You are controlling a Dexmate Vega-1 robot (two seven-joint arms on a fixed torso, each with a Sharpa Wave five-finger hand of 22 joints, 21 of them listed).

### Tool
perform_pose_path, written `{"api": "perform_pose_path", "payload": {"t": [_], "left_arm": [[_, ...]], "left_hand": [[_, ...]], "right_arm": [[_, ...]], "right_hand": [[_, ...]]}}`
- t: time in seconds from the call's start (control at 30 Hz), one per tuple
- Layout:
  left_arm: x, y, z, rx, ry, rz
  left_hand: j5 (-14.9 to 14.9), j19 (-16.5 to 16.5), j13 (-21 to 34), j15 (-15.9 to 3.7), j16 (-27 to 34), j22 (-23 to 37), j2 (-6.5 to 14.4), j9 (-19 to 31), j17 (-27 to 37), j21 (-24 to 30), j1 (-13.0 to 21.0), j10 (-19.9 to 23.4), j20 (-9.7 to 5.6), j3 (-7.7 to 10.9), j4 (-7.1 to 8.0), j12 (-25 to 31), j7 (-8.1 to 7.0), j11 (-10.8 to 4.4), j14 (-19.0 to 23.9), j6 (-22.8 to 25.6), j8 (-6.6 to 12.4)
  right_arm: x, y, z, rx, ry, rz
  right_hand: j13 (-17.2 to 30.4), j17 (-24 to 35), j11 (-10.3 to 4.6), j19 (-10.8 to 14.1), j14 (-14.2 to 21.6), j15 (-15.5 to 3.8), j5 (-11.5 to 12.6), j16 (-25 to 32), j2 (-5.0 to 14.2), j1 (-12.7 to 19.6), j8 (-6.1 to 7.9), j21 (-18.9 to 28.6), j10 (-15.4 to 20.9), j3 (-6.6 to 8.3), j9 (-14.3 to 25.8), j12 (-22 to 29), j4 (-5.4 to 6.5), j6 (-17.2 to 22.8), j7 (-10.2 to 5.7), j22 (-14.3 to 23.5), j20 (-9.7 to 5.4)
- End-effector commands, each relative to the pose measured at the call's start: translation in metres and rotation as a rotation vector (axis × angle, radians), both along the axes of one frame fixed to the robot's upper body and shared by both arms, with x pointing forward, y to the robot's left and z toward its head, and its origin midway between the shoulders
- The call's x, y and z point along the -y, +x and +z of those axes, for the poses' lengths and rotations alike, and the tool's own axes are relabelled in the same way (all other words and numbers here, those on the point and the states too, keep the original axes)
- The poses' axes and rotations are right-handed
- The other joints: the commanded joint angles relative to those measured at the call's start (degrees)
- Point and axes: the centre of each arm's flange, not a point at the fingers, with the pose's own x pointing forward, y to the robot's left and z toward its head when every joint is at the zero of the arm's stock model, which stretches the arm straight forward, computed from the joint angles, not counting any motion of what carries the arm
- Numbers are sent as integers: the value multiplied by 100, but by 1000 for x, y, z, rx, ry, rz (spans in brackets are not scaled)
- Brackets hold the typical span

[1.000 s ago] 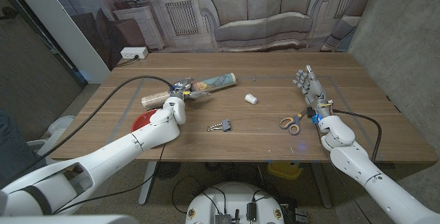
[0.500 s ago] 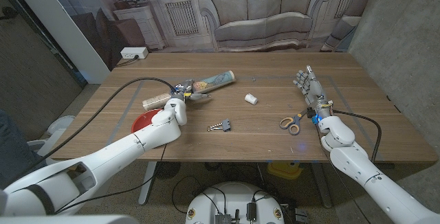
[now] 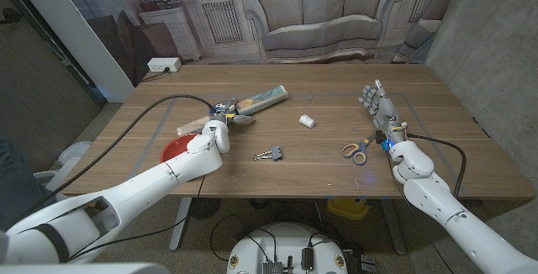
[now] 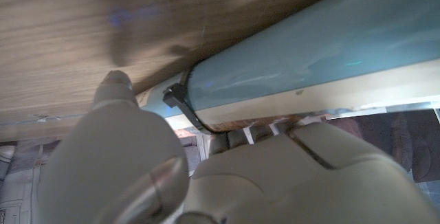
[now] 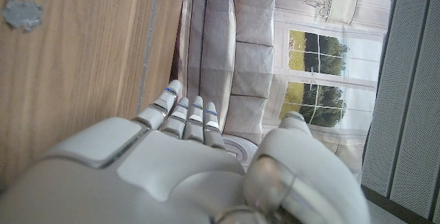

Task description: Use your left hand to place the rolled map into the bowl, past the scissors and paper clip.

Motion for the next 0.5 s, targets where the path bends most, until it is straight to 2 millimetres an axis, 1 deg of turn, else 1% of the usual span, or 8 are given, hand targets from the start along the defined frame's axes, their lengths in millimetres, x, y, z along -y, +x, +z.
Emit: {"api": "perform_pose_path", "payload": {"t": [0.03,0.17,0.3,0.33,0.37,0.4,0.43,0.5], "left_arm": [[3,2,6,-15,3,16],[4,2,9,-10,5,22],[5,2,12,-2,4,30],[5,2,12,0,3,32],[5,2,13,2,5,32],[6,1,14,3,5,35],[6,1,14,5,5,35],[6,1,15,7,6,34]], "left_hand": [[-37,274,32,-275,76,21,86,12,34,105,345,219,14,113,-144,76,-14,-40,219,189,54],[-107,518,41,-304,124,31,193,16,54,190,588,346,35,211,-245,96,-68,-72,420,321,80],[-217,713,50,-351,157,40,296,21,75,261,827,521,8,310,-342,129,-98,-100,593,493,117],[-247,757,53,-367,169,43,329,22,82,278,877,551,3,335,-357,132,-113,-117,643,522,120],[-286,789,56,-364,166,45,358,23,88,290,941,580,4,363,-380,131,-110,-184,661,526,113],[-325,843,59,-380,178,47,382,24,95,312,992,614,-11,384,-397,135,-102,-136,715,561,118],[-360,871,62,-371,180,49,410,25,101,323,1045,644,-2,409,-413,136,-108,-166,740,606,127],[-399,910,64,-398,191,52,441,26,108,340,1103,663,-1,436,-431,134,-118,-157,788,636,131]], "right_arm": [[1,3,-1,-8,1,5],[2,3,-2,-8,0,3],[3,2,-2,-6,-2,1],[3,2,-2,-7,6,3],[3,2,-2,-6,7,6],[3,2,-2,-5,7,8],[3,2,-2,-3,5,8],[3,2,-1,1,1,10]], "right_hand": [[23,14,-15,65,56,7,8,-1,32,6,-5,-10,42,-21,34,-6,-16,14,8,34,-12],[23,14,-9,67,57,9,7,0,33,3,-5,-18,42,-24,34,-6,-16,17,12,34,-10],[23,14,-14,69,56,8,6,-1,33,2,-5,-25,41,-26,34,-7,-17,17,10,35,-10],[23,14,-15,71,56,5,6,-1,32,2,-5,-26,40,-27,34,-8,-18,17,10,35,-9],[23,14,-15,71,56,9,6,-1,32,2,-6,-28,39,-27,34,-8,-18,15,7,35,-10],[23,14,-19,72,56,16,6,-2,32,1,-5,-29,41,-28,34,-8,-18,17,7,35,-6],[23,15,-15,75,55,12,5,-2,33,1,-6,-31,42,-29,34,-7,-18,16,8,35,-9],[23,15,-14,79,58,9,5,-1,34,0,-7,-33,41,-29,34,-8,-19,14,9,35,-9]]}}
